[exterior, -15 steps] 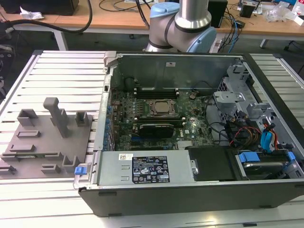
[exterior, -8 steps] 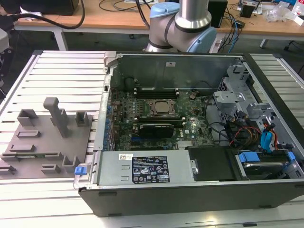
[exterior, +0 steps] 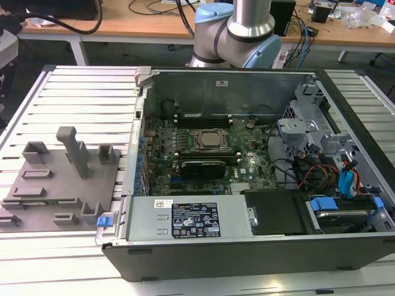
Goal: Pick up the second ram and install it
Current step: 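Pick up the second ram and move it above second insertion slot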
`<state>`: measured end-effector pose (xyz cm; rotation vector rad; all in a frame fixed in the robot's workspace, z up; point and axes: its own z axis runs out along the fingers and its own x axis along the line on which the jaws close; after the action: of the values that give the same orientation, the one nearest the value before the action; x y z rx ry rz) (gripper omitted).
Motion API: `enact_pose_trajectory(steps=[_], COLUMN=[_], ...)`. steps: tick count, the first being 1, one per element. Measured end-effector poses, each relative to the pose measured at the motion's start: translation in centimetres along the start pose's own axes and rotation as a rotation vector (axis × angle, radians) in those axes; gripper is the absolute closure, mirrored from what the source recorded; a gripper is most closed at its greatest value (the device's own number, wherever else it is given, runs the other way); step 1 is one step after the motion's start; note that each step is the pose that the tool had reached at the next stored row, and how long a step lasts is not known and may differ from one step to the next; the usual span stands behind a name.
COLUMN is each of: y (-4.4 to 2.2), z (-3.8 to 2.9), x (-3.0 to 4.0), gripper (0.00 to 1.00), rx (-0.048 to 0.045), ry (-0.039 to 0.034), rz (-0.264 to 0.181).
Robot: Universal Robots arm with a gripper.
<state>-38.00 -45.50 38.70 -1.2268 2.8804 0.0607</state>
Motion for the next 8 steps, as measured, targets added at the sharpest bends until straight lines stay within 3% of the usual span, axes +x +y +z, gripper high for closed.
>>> enact_pose_trajectory(steps=[3,5,8], y=[0.00,0.00,0.00], z=[0.00,0.00,-0.01], x=[0.00,0.00,0.00], gripper=[0.89,0.89,0.89], rx=[-0.0024,-0.0029,-0.0048], ry=[0.0031,0.0038,0.0062], rz=[-0.096,-0.120,-0.192])
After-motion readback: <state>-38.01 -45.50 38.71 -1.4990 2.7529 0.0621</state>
